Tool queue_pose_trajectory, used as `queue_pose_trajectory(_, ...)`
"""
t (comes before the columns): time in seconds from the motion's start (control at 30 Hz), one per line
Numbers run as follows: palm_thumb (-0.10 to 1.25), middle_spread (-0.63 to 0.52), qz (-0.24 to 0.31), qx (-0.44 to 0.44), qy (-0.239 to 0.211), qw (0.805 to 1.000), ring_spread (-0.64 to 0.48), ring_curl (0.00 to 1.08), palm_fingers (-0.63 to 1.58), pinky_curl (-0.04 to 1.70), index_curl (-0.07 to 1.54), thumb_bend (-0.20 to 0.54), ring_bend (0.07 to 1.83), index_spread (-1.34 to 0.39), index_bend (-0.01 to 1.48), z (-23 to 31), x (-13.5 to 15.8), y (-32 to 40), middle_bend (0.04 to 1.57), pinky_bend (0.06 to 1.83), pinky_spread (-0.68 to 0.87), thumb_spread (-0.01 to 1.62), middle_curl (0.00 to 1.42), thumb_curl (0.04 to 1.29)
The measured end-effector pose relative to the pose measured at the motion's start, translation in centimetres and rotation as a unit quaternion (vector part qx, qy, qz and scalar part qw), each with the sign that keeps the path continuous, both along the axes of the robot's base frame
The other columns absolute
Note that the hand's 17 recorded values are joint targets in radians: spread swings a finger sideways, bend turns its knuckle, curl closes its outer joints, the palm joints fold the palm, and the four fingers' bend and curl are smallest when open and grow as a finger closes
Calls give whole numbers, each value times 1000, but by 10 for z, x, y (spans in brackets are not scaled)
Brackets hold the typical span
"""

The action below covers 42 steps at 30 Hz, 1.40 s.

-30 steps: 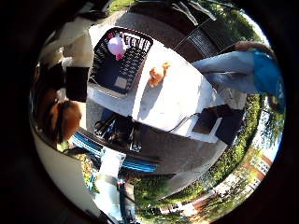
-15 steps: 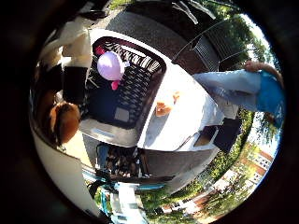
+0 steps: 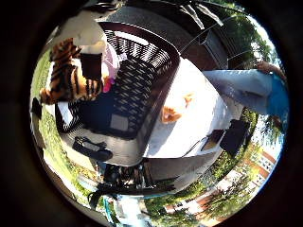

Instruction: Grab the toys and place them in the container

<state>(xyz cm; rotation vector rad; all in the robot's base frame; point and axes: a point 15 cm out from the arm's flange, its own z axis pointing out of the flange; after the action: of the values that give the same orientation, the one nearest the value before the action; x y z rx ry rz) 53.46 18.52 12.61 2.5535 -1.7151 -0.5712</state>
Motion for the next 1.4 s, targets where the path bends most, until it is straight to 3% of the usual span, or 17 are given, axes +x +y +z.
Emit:
queue_pose_trajectory(0.17, 765, 47, 7, 29, 17, 999, 258, 326, -142, 497, 118, -24, 500, -445, 468, 22, -6, -27, 151, 576, 426, 1171, 517, 528)
queue_pose_trajectory(0.47, 765, 62, -35, 44, 13, 998, 260, 299, -17, 400, 176, -24, 401, -427, 329, 72, -6, -115, 142, 459, 443, 1165, 381, 493)
queue_pose_trajectory(0.67, 774, 61, -61, 32, 6, 998, 250, 298, 62, 364, 220, -23, 377, -394, 293, 74, -5, -179, 153, 436, 436, 1157, 341, 483)
queue_pose_trajectory(1.1, 795, 53, -44, -36, 5, 998, 244, 300, 101, 328, 275, -30, 320, -371, 249, -33, 11, -261, 155, 411, 434, 1133, 305, 479)
queue_pose_trajectory(1.4, 726, 43, 58, -151, -41, 986, 236, 317, 33, 328, 249, -35, 336, -369, 122, -92, 40, -304, 168, 463, 427, 1102, 301, 459)
